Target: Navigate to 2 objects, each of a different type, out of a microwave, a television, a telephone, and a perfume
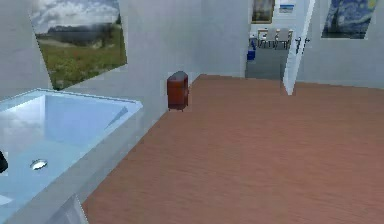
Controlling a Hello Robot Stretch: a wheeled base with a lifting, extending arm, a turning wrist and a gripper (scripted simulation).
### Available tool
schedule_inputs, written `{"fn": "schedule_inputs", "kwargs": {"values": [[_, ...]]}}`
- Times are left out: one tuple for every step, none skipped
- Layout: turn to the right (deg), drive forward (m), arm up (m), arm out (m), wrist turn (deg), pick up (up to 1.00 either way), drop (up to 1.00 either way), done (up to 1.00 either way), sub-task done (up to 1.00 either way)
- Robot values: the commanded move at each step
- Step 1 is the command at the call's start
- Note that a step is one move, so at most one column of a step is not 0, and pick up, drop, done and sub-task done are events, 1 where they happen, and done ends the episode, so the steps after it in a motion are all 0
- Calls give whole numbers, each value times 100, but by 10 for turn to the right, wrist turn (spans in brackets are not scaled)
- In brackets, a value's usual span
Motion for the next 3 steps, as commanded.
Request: {"fn": "schedule_inputs", "kwargs": {"values": [[180,0,0,0,0,0,0,0,0],[0,100,0,0,0,0,0,0,0],[0,100,0,0,0,0,0,0,0]]}}
